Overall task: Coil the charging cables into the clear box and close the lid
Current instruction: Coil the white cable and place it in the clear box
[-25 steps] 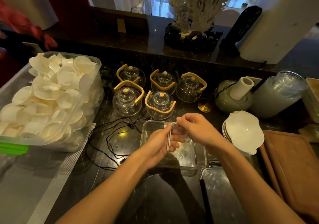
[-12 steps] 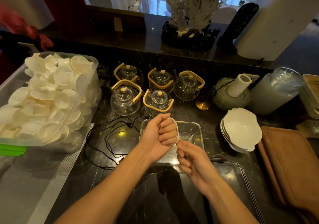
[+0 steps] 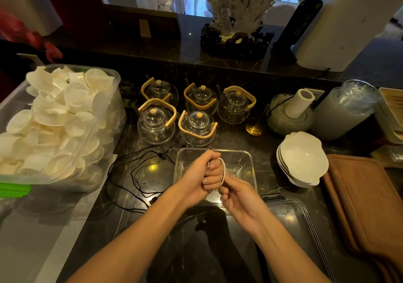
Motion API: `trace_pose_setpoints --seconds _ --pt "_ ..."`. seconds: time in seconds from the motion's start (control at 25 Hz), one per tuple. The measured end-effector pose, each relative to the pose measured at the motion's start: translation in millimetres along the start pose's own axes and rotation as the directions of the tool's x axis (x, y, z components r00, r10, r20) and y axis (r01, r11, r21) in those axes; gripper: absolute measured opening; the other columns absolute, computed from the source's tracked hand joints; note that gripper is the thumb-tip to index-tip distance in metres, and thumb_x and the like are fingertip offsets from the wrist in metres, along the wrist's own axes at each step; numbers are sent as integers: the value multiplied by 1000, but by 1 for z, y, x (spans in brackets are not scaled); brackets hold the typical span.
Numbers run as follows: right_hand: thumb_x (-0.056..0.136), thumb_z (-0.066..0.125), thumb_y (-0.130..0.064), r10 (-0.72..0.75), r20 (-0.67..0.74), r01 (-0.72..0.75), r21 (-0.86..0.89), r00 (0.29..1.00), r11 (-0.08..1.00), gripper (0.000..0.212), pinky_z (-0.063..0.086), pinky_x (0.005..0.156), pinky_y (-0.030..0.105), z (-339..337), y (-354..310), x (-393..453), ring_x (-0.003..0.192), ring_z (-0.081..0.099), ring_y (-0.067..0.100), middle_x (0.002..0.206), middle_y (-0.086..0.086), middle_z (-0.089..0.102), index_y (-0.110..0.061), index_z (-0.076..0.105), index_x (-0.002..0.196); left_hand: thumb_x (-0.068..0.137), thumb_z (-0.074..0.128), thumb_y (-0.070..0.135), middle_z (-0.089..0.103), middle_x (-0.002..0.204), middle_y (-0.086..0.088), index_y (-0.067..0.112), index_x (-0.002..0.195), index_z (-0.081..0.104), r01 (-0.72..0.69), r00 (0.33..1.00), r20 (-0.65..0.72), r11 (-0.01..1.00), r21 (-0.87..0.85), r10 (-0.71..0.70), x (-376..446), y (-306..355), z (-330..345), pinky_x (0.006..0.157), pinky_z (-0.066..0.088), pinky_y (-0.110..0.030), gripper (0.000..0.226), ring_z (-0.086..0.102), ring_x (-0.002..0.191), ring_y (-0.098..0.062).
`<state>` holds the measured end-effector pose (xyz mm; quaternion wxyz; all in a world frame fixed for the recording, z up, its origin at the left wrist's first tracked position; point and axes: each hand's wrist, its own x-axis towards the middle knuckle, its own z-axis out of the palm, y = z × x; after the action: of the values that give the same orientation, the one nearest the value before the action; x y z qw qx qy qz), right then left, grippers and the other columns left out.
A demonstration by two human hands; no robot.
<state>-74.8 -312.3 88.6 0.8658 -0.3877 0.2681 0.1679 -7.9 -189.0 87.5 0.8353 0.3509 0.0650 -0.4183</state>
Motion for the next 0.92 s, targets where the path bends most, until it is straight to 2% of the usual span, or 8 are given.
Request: trace_pose_setpoints --seconds 0.2,0.28,0.4,0.52,0.6,0.68,0.8,0.92 --pt "104 53 -19 -86 -42 78 -157 995 985 21 44 46 18 4 4 0 56 47 6 72 0 62 -6 70 109 101 49 27 41 51 1 13 67 55 -47 964 -215 895 443 157 -3 0 6 48 29 -24 37 42 43 -12" --pt "106 50 -18 -116 -69 103 -166 991 981 21 47 48 20 7 6 0 56 49 7 73 4 59 -5 67 105 102 47 29 52 50 -2 10 72 59 -54 933 -258 805 591 252 -3 -2 14 46 38 -23 38 52 45 -15" --pt "107 50 -20 -178 -88 163 -156 980 974 25 52 52 23 8 5 2 61 54 9 80 5 64 -1 66 114 104 46 35 61 55 2 16 73 62 -74 855 -285 646 760 433 -3 -7 19 57 46 -27 40 57 52 -10" --pt "105 53 -22 -208 -56 196 -171 977 966 26 53 52 24 7 2 2 62 56 11 85 2 71 -2 66 117 103 45 40 59 61 8 19 76 60 -103 796 -267 557 824 544 -3 -6 16 65 49 -37 38 59 62 -10" --pt "104 54 -24 -208 -51 198 -157 977 968 28 51 51 24 7 0 1 60 54 11 81 2 69 -1 65 114 104 43 41 54 63 7 19 74 55 -99 785 -237 493 864 572 -5 -6 15 64 45 -33 39 53 61 -7" --pt "104 54 -26 -190 -47 184 -121 981 976 31 48 48 22 5 -1 2 53 48 9 77 0 64 -1 67 116 105 41 40 54 62 11 20 74 53 -116 796 -205 476 872 569 -7 -6 14 61 42 -23 39 49 58 0" --pt "105 53 -23 -109 -20 109 -23 994 994 31 40 42 18 2 -3 5 44 38 4 73 1 55 -1 67 122 106 39 39 66 68 17 21 79 60 -167 843 -124 474 864 523 -11 -7 16 66 47 -17 39 62 69 3" --pt "102 56 -14 -23 11 22 91 1000 996 20 36 37 15 1 -3 9 40 33 3 70 4 52 -2 69 112 107 39 34 67 71 4 12 81 62 -210 848 -53 427 880 528 -11 -10 14 68 48 -20 41 61 68 -3"
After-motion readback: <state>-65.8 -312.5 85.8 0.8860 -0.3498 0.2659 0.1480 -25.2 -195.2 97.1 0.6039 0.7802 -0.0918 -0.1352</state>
